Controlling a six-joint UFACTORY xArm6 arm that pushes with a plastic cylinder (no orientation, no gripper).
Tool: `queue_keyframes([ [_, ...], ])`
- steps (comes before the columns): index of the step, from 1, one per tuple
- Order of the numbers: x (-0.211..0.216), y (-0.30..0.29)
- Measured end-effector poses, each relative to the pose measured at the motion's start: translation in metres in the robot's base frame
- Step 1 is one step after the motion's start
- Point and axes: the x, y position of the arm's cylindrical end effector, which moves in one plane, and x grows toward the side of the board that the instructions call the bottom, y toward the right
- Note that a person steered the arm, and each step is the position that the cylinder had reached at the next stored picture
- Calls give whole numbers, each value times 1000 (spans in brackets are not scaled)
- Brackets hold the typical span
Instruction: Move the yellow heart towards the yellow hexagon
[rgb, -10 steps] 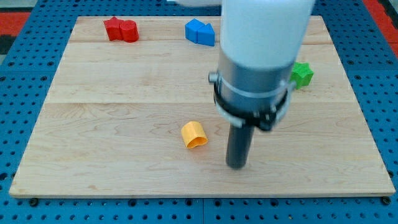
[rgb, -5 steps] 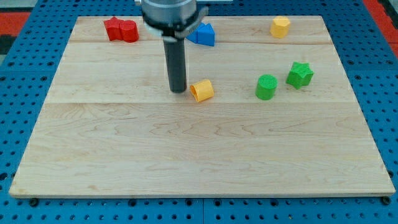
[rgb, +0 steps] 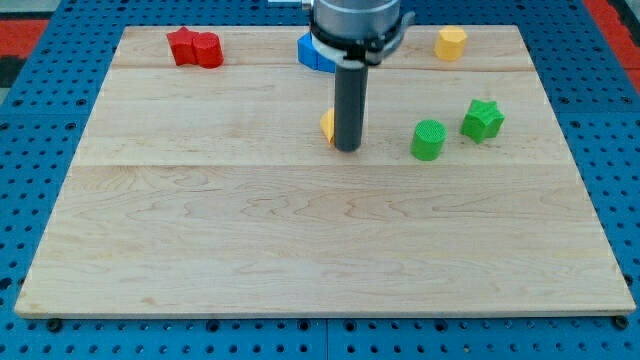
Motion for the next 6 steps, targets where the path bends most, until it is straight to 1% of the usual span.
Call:
queue_keyframes([
  [1, -19, -20],
  [2, -5, -65],
  [3, -28, -59],
  [4, -40, -13],
  [5, -53, 13],
  [6, -80, 17],
])
